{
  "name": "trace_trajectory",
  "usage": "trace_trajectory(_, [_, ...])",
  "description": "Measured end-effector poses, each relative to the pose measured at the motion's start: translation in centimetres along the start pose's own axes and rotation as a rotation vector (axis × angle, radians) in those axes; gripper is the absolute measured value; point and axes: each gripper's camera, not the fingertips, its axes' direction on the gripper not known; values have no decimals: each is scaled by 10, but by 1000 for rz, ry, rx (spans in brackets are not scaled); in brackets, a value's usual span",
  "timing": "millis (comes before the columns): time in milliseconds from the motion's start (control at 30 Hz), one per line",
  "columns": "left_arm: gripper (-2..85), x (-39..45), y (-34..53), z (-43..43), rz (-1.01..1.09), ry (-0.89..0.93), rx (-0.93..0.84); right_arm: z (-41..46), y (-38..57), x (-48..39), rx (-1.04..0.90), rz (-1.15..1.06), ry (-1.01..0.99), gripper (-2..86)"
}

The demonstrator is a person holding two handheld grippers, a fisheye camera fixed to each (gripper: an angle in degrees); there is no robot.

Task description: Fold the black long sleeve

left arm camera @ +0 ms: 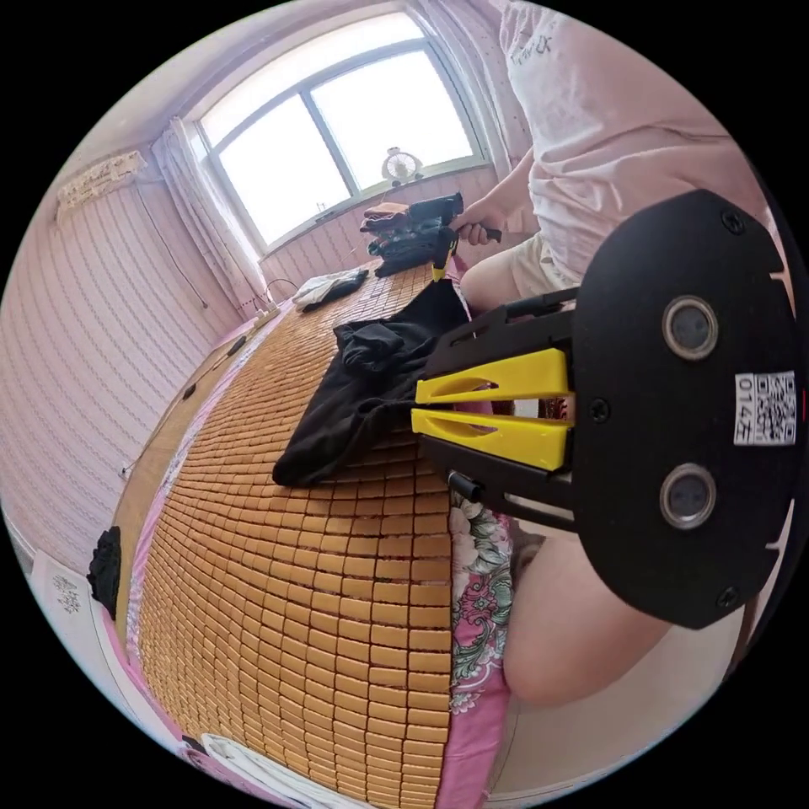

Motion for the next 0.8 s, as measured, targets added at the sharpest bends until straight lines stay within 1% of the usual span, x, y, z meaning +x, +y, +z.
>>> trace_trajectory(33, [-10, 6, 2, -8, 26, 10, 39, -11, 2, 0, 56, 3, -76, 3])
trace_trajectory(100, [-10, 34, -2, -36, 137, 43, 158, -42, -1, -7, 195, -10, -300, 1])
trace_trajectory(167, [-10, 56, -16, -55, 197, 65, 231, -57, -11, -29, 230, -89, -389, 1])
trace_trajectory(233, [-10, 81, -32, -78, 256, 76, 297, -73, -21, -60, 252, -179, -433, 0])
trace_trajectory(333, [-10, 128, -51, -125, 382, 66, 403, -111, -28, -119, 308, -354, -520, -1])
trace_trajectory(400, [-10, 163, -52, -174, 465, 59, 511, -152, -20, -164, 391, -485, -602, -1])
trace_trajectory(433, [-10, 170, -51, -187, 478, 57, 539, -162, -17, -174, 414, -513, -617, -1])
trace_trajectory(500, [-10, 194, -38, -240, 526, 78, 673, -206, 3, -213, 513, -627, -668, -1])
trace_trajectory(600, [-10, 218, -12, -304, 568, 89, 828, -253, 36, -262, 608, -752, -608, -2])
trace_trajectory(700, [-10, 239, 18, -351, 612, 97, 945, -282, 71, -311, 621, -878, -523, -2])
trace_trajectory(733, [-10, 243, 23, -358, 626, 102, 960, -286, 78, -321, 620, -898, -495, -2])
trace_trajectory(800, [-10, 262, 47, -384, 650, 90, 1032, -299, 105, -354, 616, -1000, -547, -2])
